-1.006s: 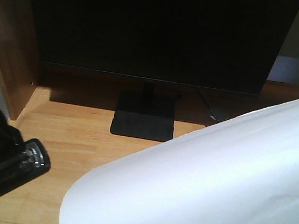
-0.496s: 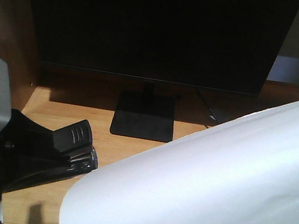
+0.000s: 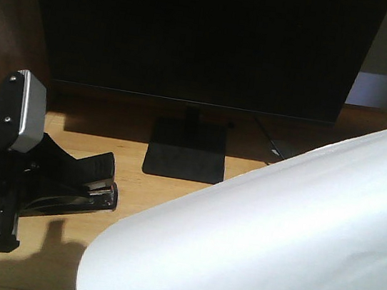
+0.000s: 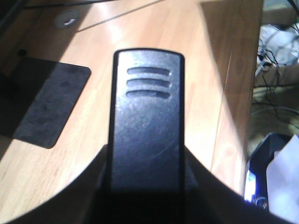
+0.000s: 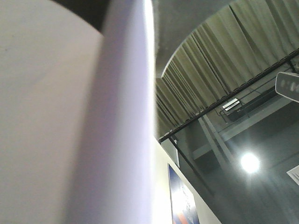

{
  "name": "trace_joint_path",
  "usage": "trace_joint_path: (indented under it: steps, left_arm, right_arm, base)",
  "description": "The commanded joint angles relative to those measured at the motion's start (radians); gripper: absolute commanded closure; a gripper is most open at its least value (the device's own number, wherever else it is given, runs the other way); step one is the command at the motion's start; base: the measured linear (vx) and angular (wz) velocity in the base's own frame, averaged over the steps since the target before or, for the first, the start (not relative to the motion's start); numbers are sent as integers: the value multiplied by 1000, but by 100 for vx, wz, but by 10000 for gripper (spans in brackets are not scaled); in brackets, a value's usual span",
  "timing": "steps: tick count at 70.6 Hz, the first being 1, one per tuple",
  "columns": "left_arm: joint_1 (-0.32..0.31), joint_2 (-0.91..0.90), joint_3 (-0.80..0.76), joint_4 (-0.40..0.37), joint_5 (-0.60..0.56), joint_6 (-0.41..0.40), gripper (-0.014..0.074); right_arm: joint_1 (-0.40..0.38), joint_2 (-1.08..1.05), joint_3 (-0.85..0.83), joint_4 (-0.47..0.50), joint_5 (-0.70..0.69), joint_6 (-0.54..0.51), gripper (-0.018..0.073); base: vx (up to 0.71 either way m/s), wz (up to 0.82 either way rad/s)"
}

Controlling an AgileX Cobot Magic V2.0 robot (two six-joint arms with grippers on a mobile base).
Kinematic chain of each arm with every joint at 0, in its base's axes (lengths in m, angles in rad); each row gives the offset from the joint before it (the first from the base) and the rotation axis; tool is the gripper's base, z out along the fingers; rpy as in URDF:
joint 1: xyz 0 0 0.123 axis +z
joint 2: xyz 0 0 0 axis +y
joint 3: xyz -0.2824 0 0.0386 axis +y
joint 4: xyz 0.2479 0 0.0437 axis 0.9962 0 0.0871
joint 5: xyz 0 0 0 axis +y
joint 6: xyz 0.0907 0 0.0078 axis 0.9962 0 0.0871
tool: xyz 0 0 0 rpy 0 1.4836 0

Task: Grab stapler and paper to desk for stapling
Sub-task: 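Lower the black stapler onto the desk with the left gripper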

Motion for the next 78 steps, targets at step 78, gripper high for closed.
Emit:
trace_joint_path:
  steps: [78]
  left_arm:
    - [-12,676,-251,-175,61,395,603]
  right_arm:
    - [-6,5,-28,22,-44,-7,565]
  base:
    - [0,0]
